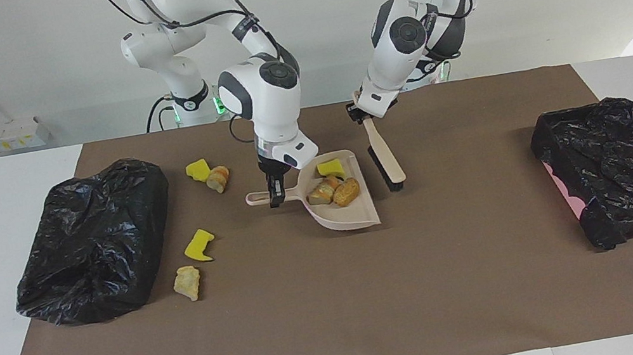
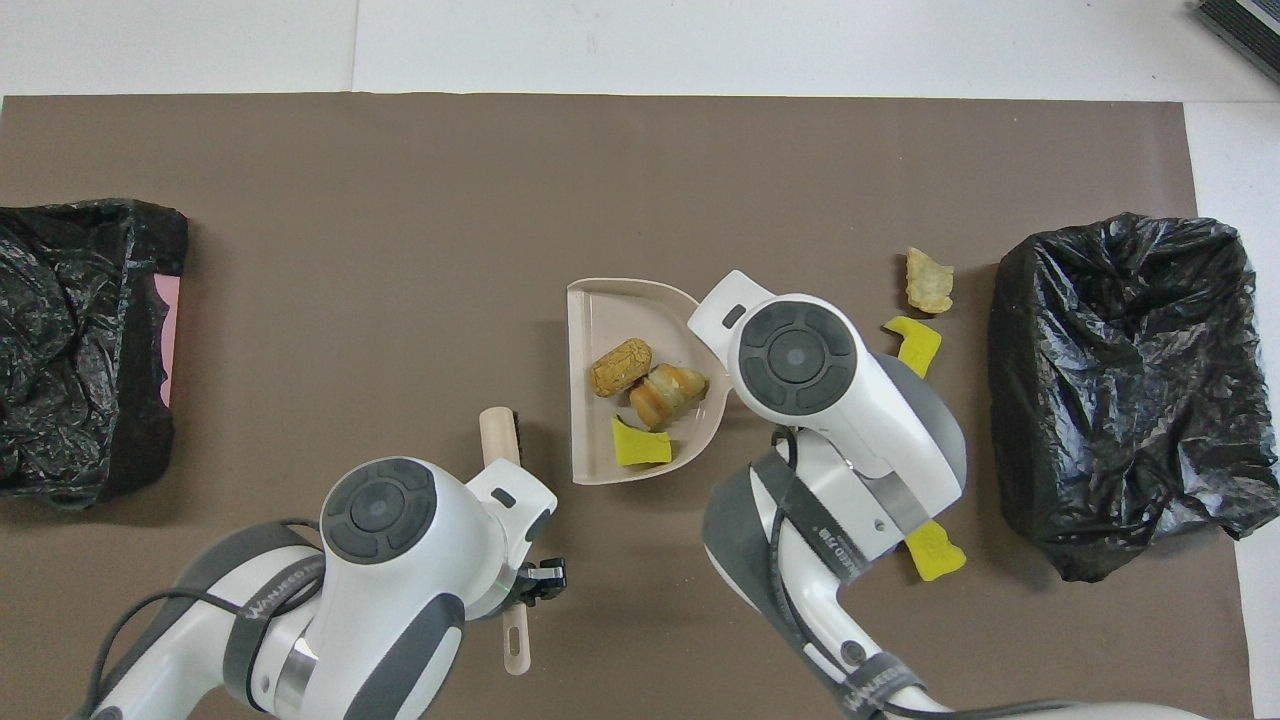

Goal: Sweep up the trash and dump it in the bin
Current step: 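Carry the loaded dustpan to the nearby black bag with the right gripper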

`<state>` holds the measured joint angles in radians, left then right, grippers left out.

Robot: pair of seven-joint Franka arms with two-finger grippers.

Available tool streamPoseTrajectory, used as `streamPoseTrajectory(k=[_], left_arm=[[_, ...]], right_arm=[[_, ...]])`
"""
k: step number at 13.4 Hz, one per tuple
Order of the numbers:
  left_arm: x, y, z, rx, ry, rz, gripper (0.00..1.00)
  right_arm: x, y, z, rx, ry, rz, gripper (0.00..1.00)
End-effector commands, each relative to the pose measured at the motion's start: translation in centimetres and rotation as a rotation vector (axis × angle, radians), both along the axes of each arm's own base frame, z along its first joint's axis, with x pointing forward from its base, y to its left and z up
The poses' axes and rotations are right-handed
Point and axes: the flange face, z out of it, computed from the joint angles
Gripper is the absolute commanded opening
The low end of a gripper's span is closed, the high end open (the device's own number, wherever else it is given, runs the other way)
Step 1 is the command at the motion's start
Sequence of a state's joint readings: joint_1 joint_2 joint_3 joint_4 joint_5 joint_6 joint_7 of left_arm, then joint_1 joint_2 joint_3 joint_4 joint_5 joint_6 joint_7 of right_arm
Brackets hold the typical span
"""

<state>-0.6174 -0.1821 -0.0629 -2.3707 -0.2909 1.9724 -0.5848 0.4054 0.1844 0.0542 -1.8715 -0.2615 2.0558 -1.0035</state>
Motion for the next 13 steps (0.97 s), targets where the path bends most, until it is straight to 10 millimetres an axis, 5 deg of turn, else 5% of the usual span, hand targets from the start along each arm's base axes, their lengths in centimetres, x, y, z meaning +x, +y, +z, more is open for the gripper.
streamPoseTrajectory(k=[1,6,8,13], left_arm=[[-5.3,-0.3,0.2,-0.003,-0.065,-0.070,0.00],[-13.9,-4.4,-1.8,0.107,-0.112,-0.042,0.00],[-16.9,-5.5,-3.8,0.078,-0.167,-0.029,0.00],[-18.0,-6.1,-4.4,0.075,-0.167,-0.030,0.00]], right_arm=[[1.9,-4.1,3.6,0.030,0.022,-0.012,0.00],[5.3,-16.3,7.9,0.013,0.042,-0.051,0.00],[5.9,-23.2,8.6,0.007,0.029,-0.121,0.00],[4.5,-39.5,8.9,-0.051,0.055,-0.175,0.00]])
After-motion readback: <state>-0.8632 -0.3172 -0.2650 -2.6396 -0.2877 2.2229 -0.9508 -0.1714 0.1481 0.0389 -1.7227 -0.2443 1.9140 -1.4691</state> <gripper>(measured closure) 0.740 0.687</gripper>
